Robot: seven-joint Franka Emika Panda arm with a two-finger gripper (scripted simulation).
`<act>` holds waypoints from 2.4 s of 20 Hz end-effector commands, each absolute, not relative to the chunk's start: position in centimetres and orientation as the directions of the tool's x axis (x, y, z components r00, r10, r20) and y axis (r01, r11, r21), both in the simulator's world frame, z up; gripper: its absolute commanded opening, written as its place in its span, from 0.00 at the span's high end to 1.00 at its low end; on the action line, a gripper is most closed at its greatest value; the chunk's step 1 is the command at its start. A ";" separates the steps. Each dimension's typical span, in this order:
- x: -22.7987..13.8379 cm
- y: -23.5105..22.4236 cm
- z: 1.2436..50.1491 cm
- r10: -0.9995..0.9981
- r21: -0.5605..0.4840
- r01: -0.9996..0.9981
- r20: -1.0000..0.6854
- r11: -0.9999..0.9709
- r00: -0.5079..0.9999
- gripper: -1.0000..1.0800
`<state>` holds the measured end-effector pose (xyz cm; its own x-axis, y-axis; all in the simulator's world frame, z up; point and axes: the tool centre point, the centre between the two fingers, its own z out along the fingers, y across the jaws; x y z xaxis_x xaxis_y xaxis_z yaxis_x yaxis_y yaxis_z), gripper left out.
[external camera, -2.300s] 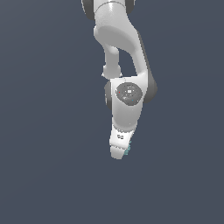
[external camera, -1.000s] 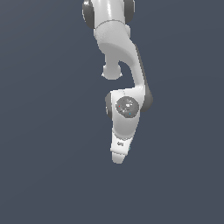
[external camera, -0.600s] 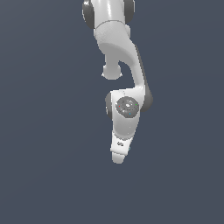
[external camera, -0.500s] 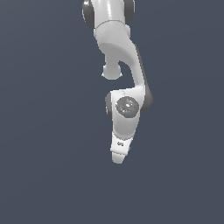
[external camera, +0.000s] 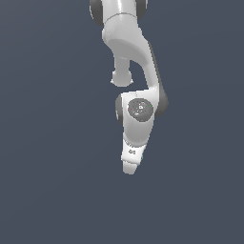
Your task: Pick up the object and move it to a goal position.
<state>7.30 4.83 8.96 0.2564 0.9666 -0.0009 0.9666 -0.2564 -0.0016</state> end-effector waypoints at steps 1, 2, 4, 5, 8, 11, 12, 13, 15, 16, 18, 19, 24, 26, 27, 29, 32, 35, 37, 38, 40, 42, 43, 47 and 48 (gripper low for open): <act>6.9 5.0 10.1 0.967 0.000 0.967 -0.001 -0.256 0.256 1.00; 6.6 5.1 10.7 0.967 0.000 0.967 -0.001 -0.256 0.256 1.00; 6.1 5.3 11.9 0.967 0.000 0.967 -0.002 -0.256 0.256 1.00; 5.8 5.4 12.6 0.967 0.000 0.967 -0.002 -0.256 0.256 1.00; 4.7 5.7 15.0 0.967 0.000 0.967 -0.002 -0.256 0.256 1.00; 3.5 6.2 17.8 0.967 0.000 0.967 -0.004 -0.256 0.256 1.00; 3.1 6.3 18.8 0.967 0.000 0.967 -0.004 -0.256 0.256 1.00; 2.7 6.4 19.7 0.967 0.000 0.967 -0.004 -0.256 0.256 1.00; 1.8 6.8 21.7 0.967 0.000 0.967 -0.004 -0.255 0.255 1.00; 1.4 6.9 22.8 0.967 0.000 0.967 -0.004 -0.255 0.255 1.00; 0.5 7.2 24.8 0.967 0.000 0.967 -0.004 -0.255 0.255 1.00; 0.1 7.4 25.9 0.967 0.000 0.967 -0.004 -0.255 0.255 1.00; -2.2 8.3 31.5 0.967 0.000 0.967 -0.004 -0.254 0.254 1.00; -3.1 8.7 33.8 0.967 0.000 0.967 -0.003 -0.254 0.254 1.00; -3.6 8.9 34.9 0.967 0.000 0.967 -0.003 -0.254 0.254 1.00; -4.5 9.2 37.2 0.967 0.000 0.967 -0.002 -0.254 0.254 1.00; -5.8 9.7 40.4 0.967 0.000 0.967 -0.001 -0.253 0.253 1.00; -6.9 10.1 43.5 0.967 0.000 0.967 -0.001 -0.253 0.253 1.00; -7.6 10.4 45.3 0.967 0.000 0.967 -0.001 -0.253 0.253 1.00; -7.9 10.5 46.1 0.967 0.000 0.967 -0.001 -0.253 0.253 1.00; -8.4 10.7 47.7 0.967 0.000 0.967 0.000 -0.254 0.254 1.00; -8.9 10.9 48.9 0.967 0.000 0.967 0.000 -0.254 0.254 1.00; -9.0 11.0 49.5 0.967 0.000 0.967 0.000 -0.254 0.254 1.00; -9.6 11.2 51.2 0.967 0.000 0.967 0.000 -0.255 0.255 1.00; -9.7 11.2 51.5 0.967 0.000 0.967 0.000 -0.255 0.255 1.00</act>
